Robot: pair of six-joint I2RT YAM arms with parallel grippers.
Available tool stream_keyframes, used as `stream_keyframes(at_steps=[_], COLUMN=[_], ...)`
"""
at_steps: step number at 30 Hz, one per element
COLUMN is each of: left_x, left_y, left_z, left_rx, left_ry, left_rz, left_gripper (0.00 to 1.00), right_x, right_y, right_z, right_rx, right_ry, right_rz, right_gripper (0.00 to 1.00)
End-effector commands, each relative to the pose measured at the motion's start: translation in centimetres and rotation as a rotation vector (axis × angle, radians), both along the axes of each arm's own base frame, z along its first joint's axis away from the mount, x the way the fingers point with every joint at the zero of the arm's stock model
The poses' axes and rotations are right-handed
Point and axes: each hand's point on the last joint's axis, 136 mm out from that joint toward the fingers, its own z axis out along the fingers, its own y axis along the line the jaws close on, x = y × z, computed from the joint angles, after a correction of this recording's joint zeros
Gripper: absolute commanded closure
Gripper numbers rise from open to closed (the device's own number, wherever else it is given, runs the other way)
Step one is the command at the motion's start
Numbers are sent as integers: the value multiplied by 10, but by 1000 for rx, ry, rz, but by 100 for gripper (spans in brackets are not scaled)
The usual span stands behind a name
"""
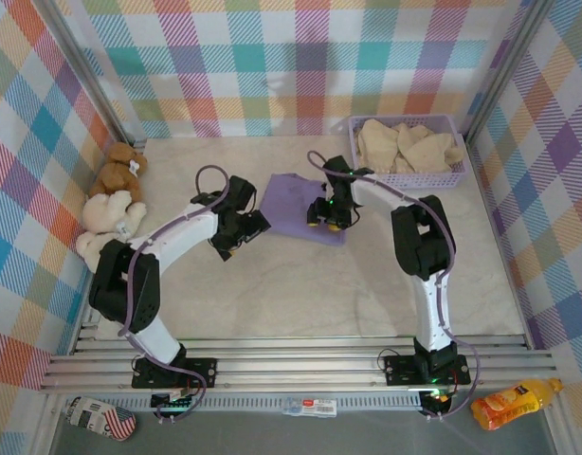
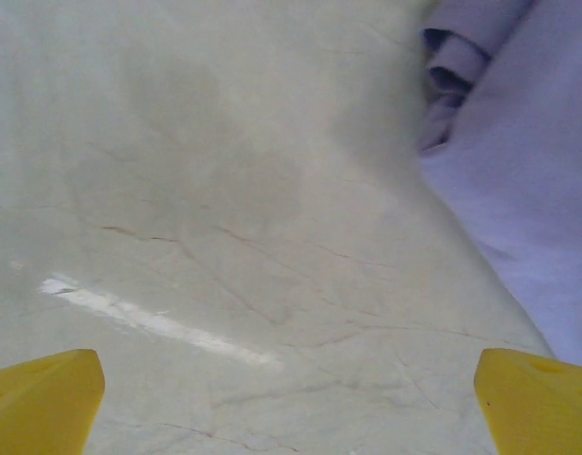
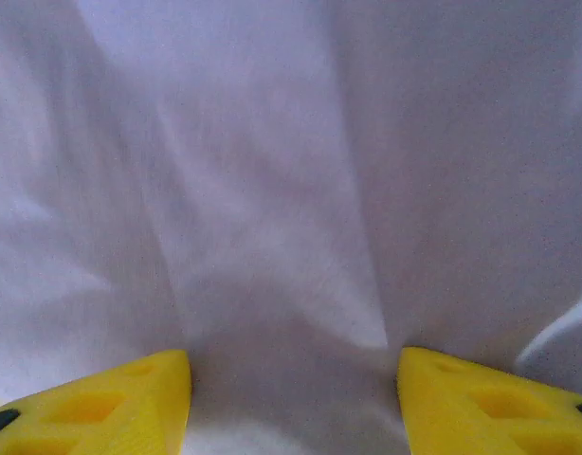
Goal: Fold and stack the mixed laundry pile
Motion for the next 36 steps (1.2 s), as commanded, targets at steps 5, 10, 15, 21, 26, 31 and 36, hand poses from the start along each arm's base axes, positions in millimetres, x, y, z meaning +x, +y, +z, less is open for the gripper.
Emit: stream_keyframes(at_steps=[5, 10, 15, 21, 26, 31, 36], left_x=[18, 33, 54, 79, 106, 134, 165], left_y=[27, 18, -6, -19, -26, -39, -56], left_z=[23, 21, 14, -3, -38, -58, -30], left_rx=[52, 12, -81, -75, -67, -73, -107], left_ry=[-96, -98, -133, -116, -92, -98, -168], left_rz=[73, 44, 8, -35, -61, -88, -160], left_gripper=[0, 1, 34, 53, 53, 52, 47], right_x=[-73, -24, 30, 46, 15, -43, -78], right_y=[101, 59, -13, -33, -17, 14, 27], right_z=[65, 94, 66, 30, 5, -3, 14], right_rx=[381, 225, -33, -159, -87, 0, 6], right_ry=[193, -21, -126, -168, -91, 5, 21], right_rz=[102, 54, -44, 56, 97, 128, 110], right_gripper=[39, 38, 39, 35, 40, 54, 47])
